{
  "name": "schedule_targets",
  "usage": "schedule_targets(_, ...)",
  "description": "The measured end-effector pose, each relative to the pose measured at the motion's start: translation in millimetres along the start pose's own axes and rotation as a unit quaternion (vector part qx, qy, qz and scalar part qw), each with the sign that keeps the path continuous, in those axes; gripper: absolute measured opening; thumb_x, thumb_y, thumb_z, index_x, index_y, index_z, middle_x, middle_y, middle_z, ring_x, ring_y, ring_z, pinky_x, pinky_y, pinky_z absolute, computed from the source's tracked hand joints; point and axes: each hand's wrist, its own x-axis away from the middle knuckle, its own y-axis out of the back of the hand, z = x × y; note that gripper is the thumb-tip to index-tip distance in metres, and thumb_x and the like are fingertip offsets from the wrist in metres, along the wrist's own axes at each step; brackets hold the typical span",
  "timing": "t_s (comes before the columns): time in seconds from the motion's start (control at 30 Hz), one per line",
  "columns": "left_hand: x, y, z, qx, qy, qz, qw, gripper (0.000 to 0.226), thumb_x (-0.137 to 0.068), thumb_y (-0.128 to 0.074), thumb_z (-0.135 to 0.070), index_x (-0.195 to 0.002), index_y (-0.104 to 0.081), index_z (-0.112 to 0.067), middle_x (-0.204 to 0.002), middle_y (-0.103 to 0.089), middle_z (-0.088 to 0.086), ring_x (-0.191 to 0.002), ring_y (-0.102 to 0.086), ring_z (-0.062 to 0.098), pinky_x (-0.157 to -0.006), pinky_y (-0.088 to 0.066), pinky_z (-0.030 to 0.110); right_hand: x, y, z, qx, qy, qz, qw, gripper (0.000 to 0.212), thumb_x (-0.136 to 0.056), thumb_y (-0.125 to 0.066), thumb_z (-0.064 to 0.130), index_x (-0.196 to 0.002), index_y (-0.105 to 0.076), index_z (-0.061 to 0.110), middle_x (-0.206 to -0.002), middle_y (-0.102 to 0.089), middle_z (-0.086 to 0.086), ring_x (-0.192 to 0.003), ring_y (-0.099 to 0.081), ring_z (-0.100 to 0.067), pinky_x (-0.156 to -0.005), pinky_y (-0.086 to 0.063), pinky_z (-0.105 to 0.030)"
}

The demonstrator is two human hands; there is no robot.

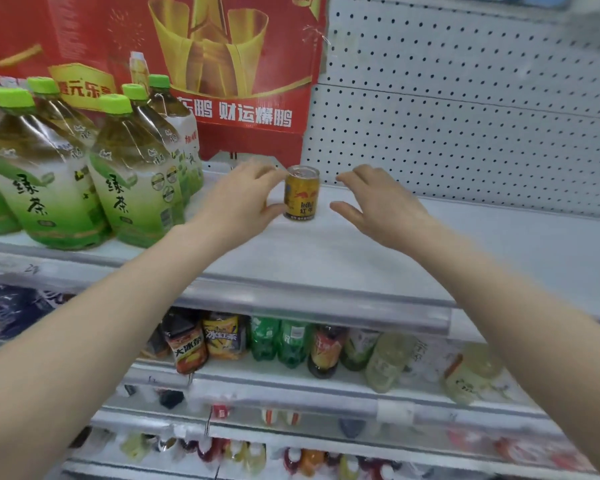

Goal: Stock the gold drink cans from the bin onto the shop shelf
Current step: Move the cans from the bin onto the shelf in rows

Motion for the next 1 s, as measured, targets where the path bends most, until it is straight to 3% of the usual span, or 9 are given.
schedule_targets(0.17, 50.4, 0.4, -54.1, 0.027, -0.098, -0.004, 0.995, 0.045, -0.09, -0.061, -0.032, -0.13, -0.055, -0.011, -0.127, -0.057, 0.009, -0.115, -0.052, 0.031, -0.092, -0.045, 0.042, 104.0, 20.5, 2.2, 0.065, -0.012, -0.017, 0.998, 0.055, -0.097, -0.042, 0.049, -0.138, -0.045, 0.013, -0.133, -0.049, -0.01, -0.121, -0.046, -0.03, -0.097, -0.04, -0.04)
schedule_targets(0.3, 88.2, -9.6, -110.5, 0.076, -0.146, -0.006, 0.986, 0.038, -0.089, -0.063, -0.028, -0.124, -0.06, -0.013, -0.119, -0.061, 0.01, -0.108, -0.056, 0.031, -0.084, -0.049, 0.044, 193.2, 30.3, 8.9, 0.086, -0.048, -0.034, 0.995, 0.053, -0.096, -0.045, 0.045, -0.133, -0.051, 0.008, -0.124, -0.055, -0.014, -0.108, -0.053, -0.034, -0.088, -0.044, -0.04)
schedule_targets(0.47, 136.1, -42.6, -190.4, 0.149, -0.2, 0.027, 0.968, 0.035, -0.088, -0.064, -0.025, -0.12, -0.062, -0.012, -0.116, -0.061, 0.009, -0.103, -0.056, 0.03, -0.083, -0.047, 0.039, 316.4, 19.9, 15.0, 0.097, -0.113, -0.001, 0.989, 0.051, -0.094, -0.046, 0.042, -0.127, -0.055, 0.003, -0.116, -0.059, -0.017, -0.099, -0.057, -0.037, -0.085, -0.049, -0.044)
schedule_targets(0.83, 231.0, -161.2, -362.2, 0.251, -0.223, 0.177, 0.925, 0.036, -0.085, -0.067, -0.024, -0.12, -0.062, -0.013, -0.114, -0.062, 0.006, -0.105, -0.056, 0.028, -0.087, -0.039, 0.03, 541.6, -38.3, -3.7, 0.017, -0.291, 0.067, 0.954, 0.044, -0.092, -0.05, 0.037, -0.121, -0.059, 0.005, -0.109, -0.061, -0.012, -0.095, -0.057, -0.033, -0.083, -0.047, -0.039)
schedule_targets(0.93, 245.5, -206.4, -405.7, 0.26, -0.218, 0.241, 0.909, 0.038, -0.085, -0.066, -0.026, -0.121, -0.061, -0.014, -0.116, -0.061, 0.006, -0.105, -0.057, 0.029, -0.089, -0.041, 0.034, 596.5, -65.7, -30.7, -0.019, -0.342, 0.101, 0.934, 0.042, -0.095, -0.046, 0.038, -0.119, -0.06, 0.006, -0.109, -0.061, -0.012, -0.092, -0.057, -0.033, -0.079, -0.048, -0.04)
schedule_targets(1.0, 254.2, -237.8, -435.1, 0.264, -0.202, 0.283, 0.9, 0.039, -0.085, -0.066, -0.026, -0.123, -0.06, -0.016, -0.118, -0.06, 0.005, -0.107, -0.056, 0.029, -0.089, -0.044, 0.037, 635.4, -86.3, -54.2, -0.044, -0.375, 0.14, 0.915, 0.038, -0.091, -0.054, 0.033, -0.118, -0.06, 0.007, -0.108, -0.06, -0.011, -0.093, -0.058, -0.034, -0.075, -0.05, -0.043)
